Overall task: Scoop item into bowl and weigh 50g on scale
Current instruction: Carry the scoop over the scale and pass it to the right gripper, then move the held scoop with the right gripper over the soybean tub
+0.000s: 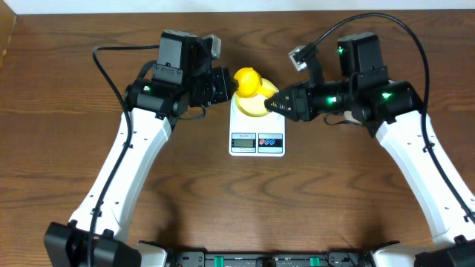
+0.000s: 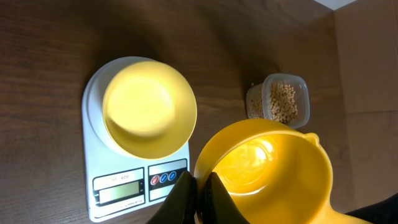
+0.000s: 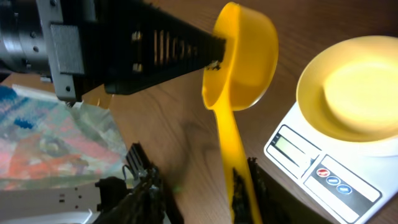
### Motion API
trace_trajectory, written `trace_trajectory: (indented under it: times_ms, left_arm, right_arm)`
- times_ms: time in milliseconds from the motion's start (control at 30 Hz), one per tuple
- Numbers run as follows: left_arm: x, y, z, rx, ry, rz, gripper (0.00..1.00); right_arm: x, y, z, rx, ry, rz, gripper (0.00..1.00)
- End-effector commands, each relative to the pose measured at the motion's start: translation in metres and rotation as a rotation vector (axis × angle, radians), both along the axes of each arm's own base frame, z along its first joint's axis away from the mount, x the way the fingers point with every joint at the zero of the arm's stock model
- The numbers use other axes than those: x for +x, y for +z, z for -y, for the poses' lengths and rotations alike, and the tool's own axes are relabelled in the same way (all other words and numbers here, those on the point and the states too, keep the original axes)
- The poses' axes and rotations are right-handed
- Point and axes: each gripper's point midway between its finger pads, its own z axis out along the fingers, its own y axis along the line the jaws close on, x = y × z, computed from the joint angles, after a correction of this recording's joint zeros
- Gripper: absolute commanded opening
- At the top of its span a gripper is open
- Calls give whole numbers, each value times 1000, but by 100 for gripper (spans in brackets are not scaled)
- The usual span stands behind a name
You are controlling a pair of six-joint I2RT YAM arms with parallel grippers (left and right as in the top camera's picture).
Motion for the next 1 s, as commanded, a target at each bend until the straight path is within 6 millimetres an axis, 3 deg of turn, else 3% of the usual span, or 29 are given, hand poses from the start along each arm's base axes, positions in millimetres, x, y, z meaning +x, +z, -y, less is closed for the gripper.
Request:
trace_trajectory:
  times_ms: [0, 133, 333, 400, 600, 700, 767, 967]
  left_arm:
    - [-3, 6, 0, -16, -6, 7, 7]
    - [-2, 7, 0, -13, -7, 13, 7]
    - [1, 8, -1, -8, -3, 28, 7]
    - [2, 8, -1, -9, -3, 32, 7]
    - [2, 9, -1, -10, -3, 36, 8]
    - [2, 9, -1, -3, -14, 45, 29]
    - [2, 9, 0, 2, -22, 52, 37]
    - [0, 16, -1, 18, -51, 94, 38]
  right_arm:
    - [7, 6, 8, 2, -33, 14, 35]
    - [8, 6, 9, 3, -39, 11, 17]
    - [8, 6, 9, 6, -46, -2, 9]
    - [8, 6, 9, 6, -46, -3, 1]
    - [9, 5, 10, 2, -58, -10, 1]
    - [12, 3, 13, -14, -87, -20, 1]
    - [15, 0, 16, -32, -117, -29, 1]
    - [26, -9, 26, -94, -198, -25, 1]
